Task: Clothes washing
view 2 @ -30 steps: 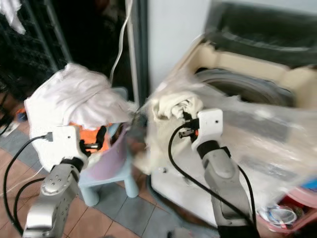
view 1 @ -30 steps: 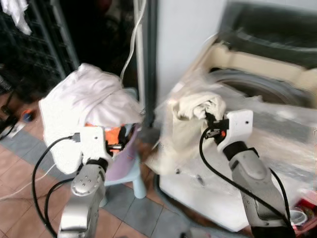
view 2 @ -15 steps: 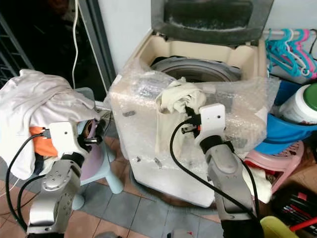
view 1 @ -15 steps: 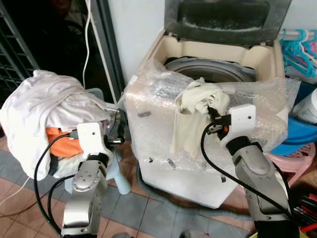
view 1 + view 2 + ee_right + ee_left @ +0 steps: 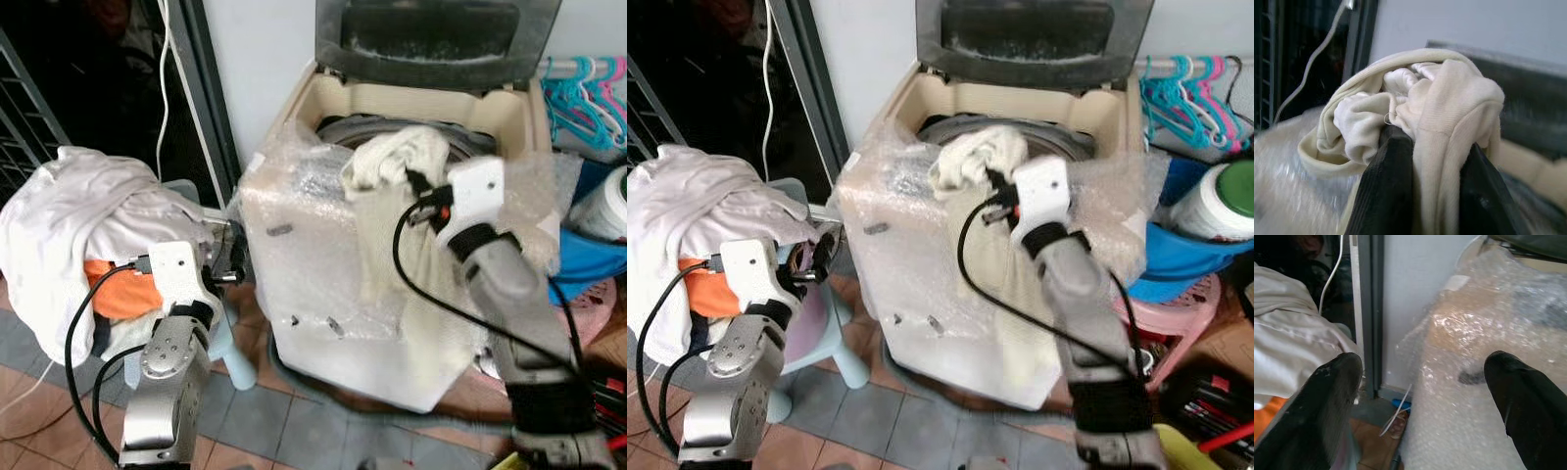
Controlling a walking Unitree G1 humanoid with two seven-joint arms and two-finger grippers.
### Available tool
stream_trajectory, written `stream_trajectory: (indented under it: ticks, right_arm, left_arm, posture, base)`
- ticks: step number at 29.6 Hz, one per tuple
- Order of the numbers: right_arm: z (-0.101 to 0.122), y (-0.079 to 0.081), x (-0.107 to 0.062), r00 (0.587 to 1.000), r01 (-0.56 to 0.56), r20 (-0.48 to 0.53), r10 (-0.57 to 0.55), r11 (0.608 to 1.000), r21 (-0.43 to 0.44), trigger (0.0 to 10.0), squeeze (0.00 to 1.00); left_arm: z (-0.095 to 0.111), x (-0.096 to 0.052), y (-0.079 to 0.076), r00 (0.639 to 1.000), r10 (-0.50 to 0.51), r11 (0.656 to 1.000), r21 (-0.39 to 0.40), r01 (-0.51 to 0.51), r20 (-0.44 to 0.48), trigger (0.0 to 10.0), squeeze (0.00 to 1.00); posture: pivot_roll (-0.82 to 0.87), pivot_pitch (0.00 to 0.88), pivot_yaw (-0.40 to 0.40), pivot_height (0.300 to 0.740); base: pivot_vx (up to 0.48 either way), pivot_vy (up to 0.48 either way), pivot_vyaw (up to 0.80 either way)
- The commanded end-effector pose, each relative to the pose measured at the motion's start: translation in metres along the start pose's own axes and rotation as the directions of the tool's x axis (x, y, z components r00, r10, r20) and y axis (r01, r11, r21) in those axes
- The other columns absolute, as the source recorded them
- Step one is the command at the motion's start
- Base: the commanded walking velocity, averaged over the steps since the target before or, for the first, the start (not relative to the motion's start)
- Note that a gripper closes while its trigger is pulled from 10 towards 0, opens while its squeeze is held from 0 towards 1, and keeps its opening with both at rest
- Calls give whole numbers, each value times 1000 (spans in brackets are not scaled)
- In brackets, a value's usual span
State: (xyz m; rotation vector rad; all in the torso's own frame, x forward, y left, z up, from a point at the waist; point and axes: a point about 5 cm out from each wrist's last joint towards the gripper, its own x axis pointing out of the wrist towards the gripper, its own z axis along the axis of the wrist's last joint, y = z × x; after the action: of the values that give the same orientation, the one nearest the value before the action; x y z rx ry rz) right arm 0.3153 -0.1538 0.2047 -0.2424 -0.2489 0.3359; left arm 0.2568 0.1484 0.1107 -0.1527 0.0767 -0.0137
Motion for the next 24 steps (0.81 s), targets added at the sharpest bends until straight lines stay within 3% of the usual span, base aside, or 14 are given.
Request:
stream_trajectory:
  ticks: [1,4,5,8,13,16,18,21,22,23,24]
  right_arm:
    - [5,-1,8,999,-32,25,32,999,-12,10000,0]
    - [28,-8,37,991,-85,94,94,992,-97,10000,0]
    - [44,-17,52,987,-65,138,80,992,-109,10000,0]
    - [83,-45,76,970,72,237,-45,992,-105,10000,0]
    - [131,-76,86,906,246,383,-181,960,-129,10000,0]
    - [123,-74,87,917,227,364,-162,963,-143,10000,0]
    - [82,-65,85,959,194,232,-160,972,-131,10000,0]
    - [48,-55,80,983,160,102,-150,983,-94,10000,0]
    - [31,-50,75,989,147,37,-145,986,-75,10000,404]
    - [7,-40,66,991,123,-55,-125,992,-38,10000,1000]
    - [-1,-37,61,989,118,-83,-120,993,-22,10000,1000]
  left_arm:
    - [1,2,1,1000,-1,1000,9,1,2,10000,0]
    - [1,3,-1,1000,-8,1000,11,8,3,10000,0]
    - [1,4,-2,1000,-10,1000,12,10,3,10000,0]
    - [0,6,-3,1000,-15,1000,16,15,-1,10000,0]
    - [-1,6,-3,1000,-6,1000,20,7,-4,10000,0]
    - [-2,5,-3,1000,1,1000,24,-1,-5,10000,0]
    - [-3,4,-4,1000,6,1000,25,-5,-8,10000,0]
    - [-3,3,-5,1000,5,1000,28,-5,-9,10000,0]
    - [-3,3,-4,1000,6,1000,29,-5,-9,10000,0]
    - [-3,3,-4,1000,6,1000,30,-6,-10,10000,0]
    - [-3,3,-4,1000,5,1000,31,-5,-11,10000,0]
  posture:
    - [-49,9,69,740]
    - [-49,0,72,740]
    - [-51,0,74,740]
    - [-49,0,74,740]
    - [-40,0,65,740]
    - [-37,0,59,740]
    - [-32,0,54,740]
    - [-32,0,54,740]
    - [-35,0,58,740]
    - [-35,0,58,740]
    - [-35,0,58,740]
  base:
    - [341,0,0]
    - [322,0,0]
    - [315,0,0]
    - [0,0,0]
    - [0,0,0]
    - [0,0,0]
    - [0,0,0]
    - [0,0,0]
    - [0,0,0]
    - [0,0,0]
    - [0,0,0]
